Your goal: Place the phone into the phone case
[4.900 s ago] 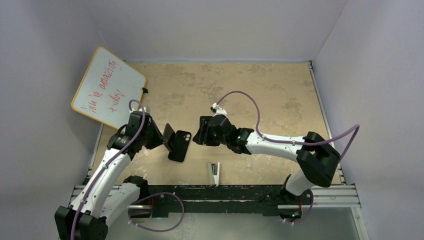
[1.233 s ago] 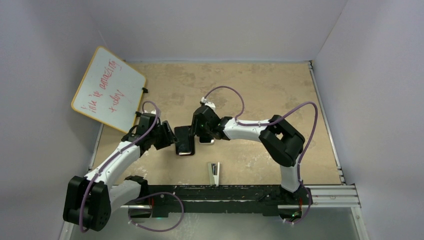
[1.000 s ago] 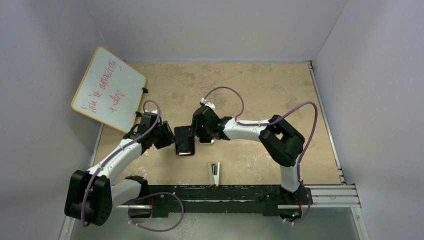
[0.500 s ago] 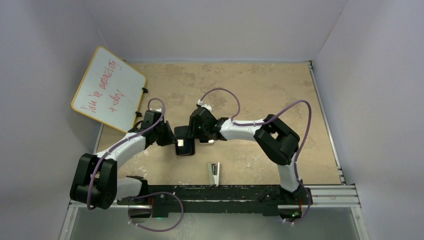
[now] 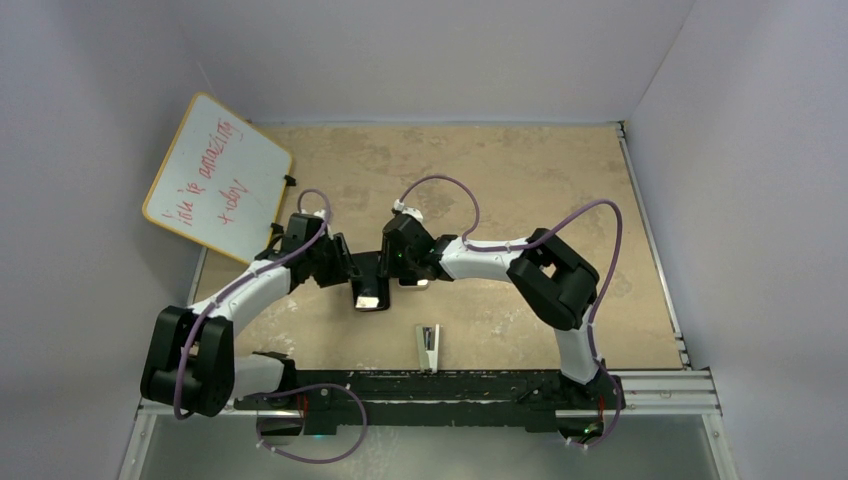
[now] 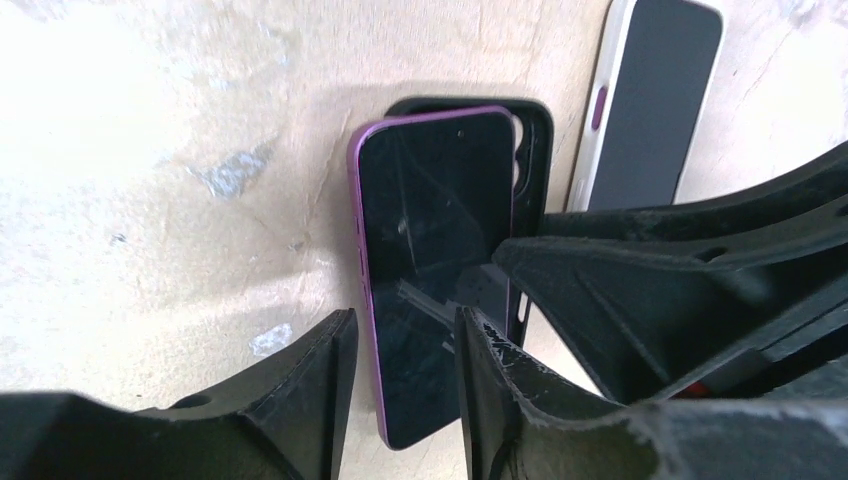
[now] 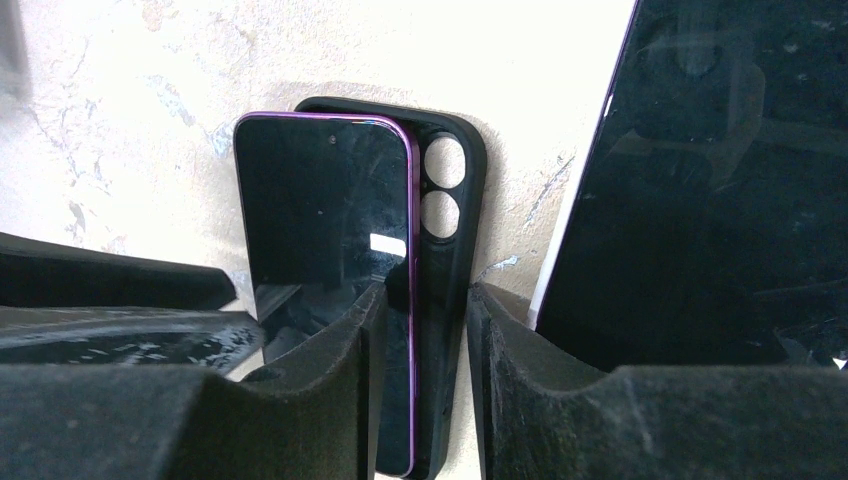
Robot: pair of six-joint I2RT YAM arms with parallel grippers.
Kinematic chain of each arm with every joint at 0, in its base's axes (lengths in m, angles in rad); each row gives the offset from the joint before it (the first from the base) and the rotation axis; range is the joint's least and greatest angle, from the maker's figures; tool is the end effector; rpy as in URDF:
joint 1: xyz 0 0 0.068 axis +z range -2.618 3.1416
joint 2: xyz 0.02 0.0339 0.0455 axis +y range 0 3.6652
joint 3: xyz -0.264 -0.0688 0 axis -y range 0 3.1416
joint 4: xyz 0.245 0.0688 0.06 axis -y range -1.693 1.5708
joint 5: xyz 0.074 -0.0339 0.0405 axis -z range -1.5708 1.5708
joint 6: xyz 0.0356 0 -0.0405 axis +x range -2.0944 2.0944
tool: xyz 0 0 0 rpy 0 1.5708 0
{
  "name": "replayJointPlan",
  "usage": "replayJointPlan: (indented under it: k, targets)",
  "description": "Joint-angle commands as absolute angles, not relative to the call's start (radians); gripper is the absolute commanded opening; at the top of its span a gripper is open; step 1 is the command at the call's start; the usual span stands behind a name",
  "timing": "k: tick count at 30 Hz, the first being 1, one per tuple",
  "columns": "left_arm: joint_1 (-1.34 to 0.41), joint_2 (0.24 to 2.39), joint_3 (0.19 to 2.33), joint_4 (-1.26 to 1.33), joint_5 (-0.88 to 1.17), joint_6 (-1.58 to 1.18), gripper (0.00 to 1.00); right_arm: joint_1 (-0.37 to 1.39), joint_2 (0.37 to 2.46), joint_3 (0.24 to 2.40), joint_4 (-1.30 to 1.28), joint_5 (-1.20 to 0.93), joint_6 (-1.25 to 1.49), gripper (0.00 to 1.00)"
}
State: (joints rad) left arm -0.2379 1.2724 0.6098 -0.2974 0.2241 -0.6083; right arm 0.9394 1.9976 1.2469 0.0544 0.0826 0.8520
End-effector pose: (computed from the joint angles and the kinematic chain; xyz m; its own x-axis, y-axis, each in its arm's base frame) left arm 0.2263 -0.0630 0.1734 -0.8554 -0.3659 -0.3666 -0.1648 0.8632 -0.4771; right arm 0.2582 0.3481 0.1603 -0.8266 0.1403 -0.5450 -0.2202 0.8106 0.5426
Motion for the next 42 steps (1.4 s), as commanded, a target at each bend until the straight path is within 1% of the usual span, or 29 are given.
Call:
replayJointPlan:
  k: [1,6,10,13,15,16,19,21,24,27,29,31,32,34,37,39,42]
  targets:
    - [-0.230,1.257,0.676,-0.346,0.151,-0.594,0.43,0.946,1.990,1.240,0.032,0.046,0.847,0.35]
    - [-0.224,1.343,0.683,-0.314,0.193,-0.588,0.35,0.946,1.986,1.215,0.075,0.002,0.844,0.38]
    - [-0.224,1.405,0.698,-0.291,0.205,-0.570,0.32,0.946,1.995,1.224,0.070,0.002,0.824,0.41]
    - [-0.224,1.432,0.694,-0.249,0.258,-0.570,0.25,0.946,1.994,1.214,0.090,-0.025,0.819,0.40]
    - [-0.224,1.432,0.684,-0.218,0.291,-0.575,0.16,0.946,1.998,1.214,0.098,-0.037,0.813,0.38]
    - [-0.224,1.431,0.680,-0.204,0.308,-0.578,0.14,0.946,2.001,1.213,0.105,-0.044,0.805,0.38]
    - [-0.225,1.422,0.660,-0.156,0.358,-0.586,0.08,0.946,2.008,1.215,0.128,-0.079,0.769,0.38]
    - [-0.225,1.419,0.641,-0.129,0.384,-0.593,0.07,0.946,2.012,1.216,0.136,-0.093,0.752,0.38]
    - [-0.227,1.422,0.613,-0.092,0.412,-0.601,0.07,0.945,2.011,1.216,0.139,-0.099,0.737,0.37]
    - [-0.227,1.437,0.620,-0.125,0.393,-0.602,0.08,0.945,2.014,1.225,0.142,-0.100,0.726,0.36]
    - [-0.227,1.438,0.639,-0.175,0.362,-0.603,0.14,0.943,2.016,1.232,0.141,-0.105,0.722,0.36]
    - [-0.226,1.426,0.662,-0.238,0.311,-0.607,0.25,0.941,2.012,1.236,0.133,-0.105,0.725,0.37]
    - [-0.224,1.417,0.673,-0.270,0.282,-0.608,0.29,0.941,2.005,1.233,0.132,-0.104,0.729,0.38]
    - [-0.220,1.396,0.690,-0.318,0.245,-0.605,0.33,0.941,1.992,1.218,0.136,-0.102,0.744,0.42]
    - [-0.209,1.378,0.698,-0.345,0.242,-0.604,0.34,0.942,1.969,1.190,0.144,-0.083,0.781,0.48]
    - [-0.196,1.386,0.697,-0.350,0.252,-0.601,0.34,0.941,1.965,1.174,0.154,-0.067,0.795,0.50]
    - [-0.181,1.413,0.694,-0.361,0.266,-0.592,0.31,0.941,1.963,1.167,0.159,-0.047,0.812,0.53]
